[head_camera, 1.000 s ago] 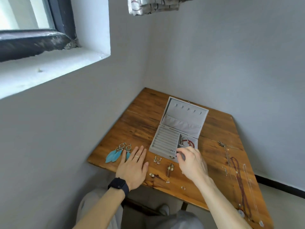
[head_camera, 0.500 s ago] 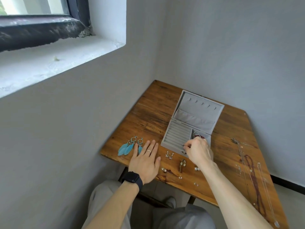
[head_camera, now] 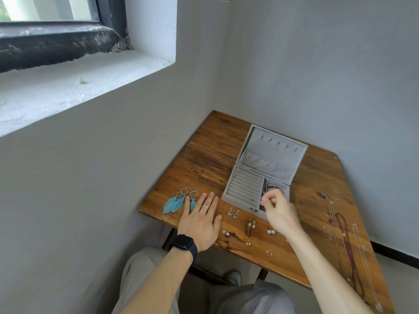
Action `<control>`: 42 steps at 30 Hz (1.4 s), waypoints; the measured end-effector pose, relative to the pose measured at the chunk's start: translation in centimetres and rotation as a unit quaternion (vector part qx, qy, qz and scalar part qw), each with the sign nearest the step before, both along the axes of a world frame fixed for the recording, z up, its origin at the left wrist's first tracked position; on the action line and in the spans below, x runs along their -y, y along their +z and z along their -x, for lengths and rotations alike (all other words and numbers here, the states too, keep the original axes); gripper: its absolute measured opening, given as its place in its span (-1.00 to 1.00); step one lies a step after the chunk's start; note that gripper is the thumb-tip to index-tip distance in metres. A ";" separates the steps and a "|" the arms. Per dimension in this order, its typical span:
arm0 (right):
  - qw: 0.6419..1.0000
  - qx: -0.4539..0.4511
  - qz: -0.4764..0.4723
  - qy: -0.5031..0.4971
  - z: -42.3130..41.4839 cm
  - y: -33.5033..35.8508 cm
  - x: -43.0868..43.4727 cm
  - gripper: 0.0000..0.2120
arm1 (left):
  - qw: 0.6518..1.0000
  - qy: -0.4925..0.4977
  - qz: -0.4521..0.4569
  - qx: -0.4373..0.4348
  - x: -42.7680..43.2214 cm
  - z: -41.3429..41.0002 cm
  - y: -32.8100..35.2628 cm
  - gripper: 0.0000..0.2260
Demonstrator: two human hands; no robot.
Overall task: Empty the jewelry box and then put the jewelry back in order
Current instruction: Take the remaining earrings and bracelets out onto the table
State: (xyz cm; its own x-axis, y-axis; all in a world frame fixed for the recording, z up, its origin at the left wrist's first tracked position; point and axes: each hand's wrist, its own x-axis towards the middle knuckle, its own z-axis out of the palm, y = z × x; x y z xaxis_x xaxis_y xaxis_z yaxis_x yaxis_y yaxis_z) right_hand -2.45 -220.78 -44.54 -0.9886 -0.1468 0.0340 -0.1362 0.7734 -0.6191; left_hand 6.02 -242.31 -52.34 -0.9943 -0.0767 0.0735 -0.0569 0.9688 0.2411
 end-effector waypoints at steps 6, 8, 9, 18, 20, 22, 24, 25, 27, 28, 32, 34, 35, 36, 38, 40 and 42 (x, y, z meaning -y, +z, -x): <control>0.970 0.043 0.230 -0.061 -6.7 -1.4 -4.6 -0.89 | 1.000 -0.004 0.010 0.011 0.0 0.0 0.0 -0.43; 0.961 0.062 0.256 -0.087 -8.8 -2.8 -6.4 -0.87 | 1.000 -0.004 0.014 0.016 0.1 0.1 0.0 -0.43; 0.955 0.071 0.267 -0.104 -9.6 -3.5 -7.2 -0.87 | 1.000 -0.005 0.017 0.019 0.1 0.1 0.0 -0.43; 0.936 0.062 0.319 -0.133 -11.4 -5.6 -9.1 -0.87 | 0.998 -0.017 0.018 -0.064 -0.7 -0.1 1.9 -0.56; 0.940 0.052 0.313 -0.128 -11.5 -5.9 -9.0 -0.87 | 0.990 -0.031 0.003 -0.135 -1.2 0.3 2.8 -0.65; 0.942 0.044 0.309 -0.124 -11.5 -6.1 -9.0 -0.88 | 0.983 -0.045 -0.005 -0.180 -1.9 1.6 4.0 -0.68; 0.943 0.040 0.306 -0.123 -11.5 -6.3 -9.0 -0.89 | 0.980 -0.075 -0.004 -0.182 -3.0 3.6 5.5 -0.71; 0.943 0.040 0.305 -0.125 -11.5 -6.4 -9.1 -0.89 | 0.982 -0.091 0.003 -0.164 -3.5 4.7 6.2 -0.73; 0.942 0.042 0.306 -0.128 -11.4 -6.4 -9.1 -0.88 | 0.987 -0.114 0.020 -0.115 -4.3 7.0 7.5 -0.76; 0.942 0.043 0.306 -0.128 -11.4 -6.4 -9.0 -0.88 | 0.988 -0.119 0.029 -0.091 -4.6 8.1 8.0 -0.78; 0.942 0.050 0.306 -0.126 -11.2 -6.6 -9.2 -0.89 | 0.985 -0.147 0.091 -0.010 -5.7 10.6 8.6 -0.79; 0.942 0.050 0.307 -0.122 -11.1 -6.7 -9.3 -0.89 | 0.981 -0.162 0.108 0.001 -6.1 10.9 8.4 -0.80; 0.942 0.048 0.309 -0.122 -11.1 -6.7 -9.3 -0.89 | 0.979 -0.168 0.117 0.000 -6.2 10.9 8.3 -0.81; 0.942 0.047 0.309 -0.121 -11.1 -6.8 -9.4 -0.89 | 0.976 -0.174 0.132 -0.005 -6.3 10.8 8.2 -0.81; 0.943 0.046 0.306 -0.120 -11.1 -6.9 -9.4 -0.90 | 0.965 -0.190 0.178 -0.021 -6.4 10.6 8.0 -0.82; 0.944 0.046 0.305 -0.116 -11.1 -6.9 -9.4 -0.90 | 0.954 -0.202 0.217 -0.034 -6.7 10.3 7.9 -0.82; 0.943 0.048 0.308 -0.116 -11.0 -6.9 -9.4 -0.90 | 0.947 -0.207 0.241 -0.037 -7.1 10.3 8.1 -0.82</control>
